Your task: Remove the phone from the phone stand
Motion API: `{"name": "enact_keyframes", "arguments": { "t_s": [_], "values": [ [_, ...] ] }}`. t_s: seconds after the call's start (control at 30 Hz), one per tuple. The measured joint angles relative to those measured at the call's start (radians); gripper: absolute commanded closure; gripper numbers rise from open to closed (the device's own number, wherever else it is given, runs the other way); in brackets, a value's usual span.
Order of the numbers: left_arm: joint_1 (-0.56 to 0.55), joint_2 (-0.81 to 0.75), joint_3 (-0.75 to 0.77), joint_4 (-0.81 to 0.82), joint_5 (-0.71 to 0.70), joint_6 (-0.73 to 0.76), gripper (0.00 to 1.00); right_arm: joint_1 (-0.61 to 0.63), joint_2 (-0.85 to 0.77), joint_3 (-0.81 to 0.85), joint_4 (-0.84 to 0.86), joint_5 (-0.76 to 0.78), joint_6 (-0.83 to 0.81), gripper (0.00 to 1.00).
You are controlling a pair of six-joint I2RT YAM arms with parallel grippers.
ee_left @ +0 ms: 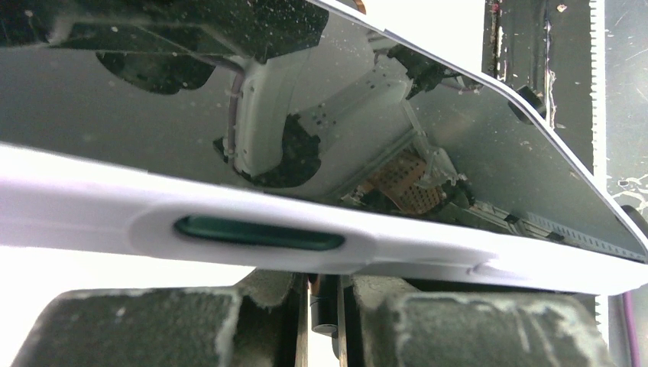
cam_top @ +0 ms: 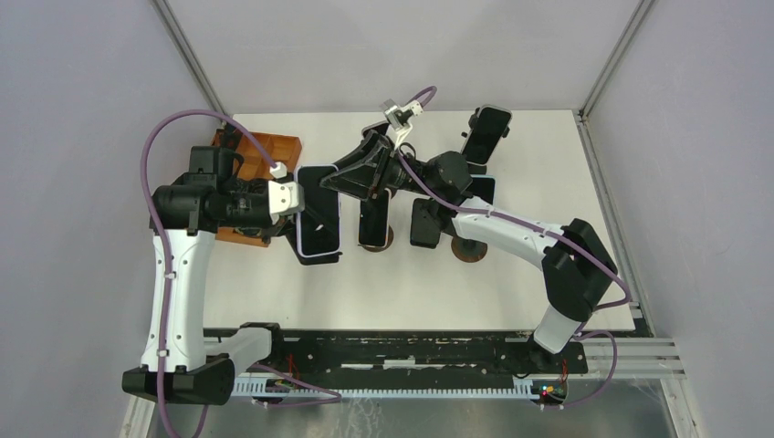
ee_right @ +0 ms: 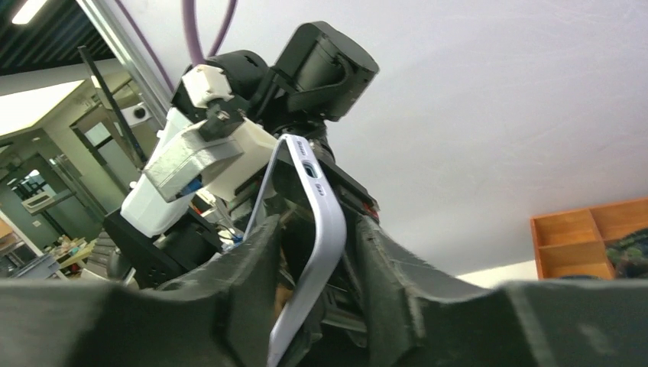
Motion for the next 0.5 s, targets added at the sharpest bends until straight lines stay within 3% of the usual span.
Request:
{"name": "enact_keyframes", "arguments": {
  "t_s": [0.5],
  "values": [
    [-0.004, 0.002, -0.033, 0.016, -0.036, 0.027, 0.98, -0.093, -0.019, 0.056, 0.045, -0.066, 0.131, 0.97]
  ]
}}
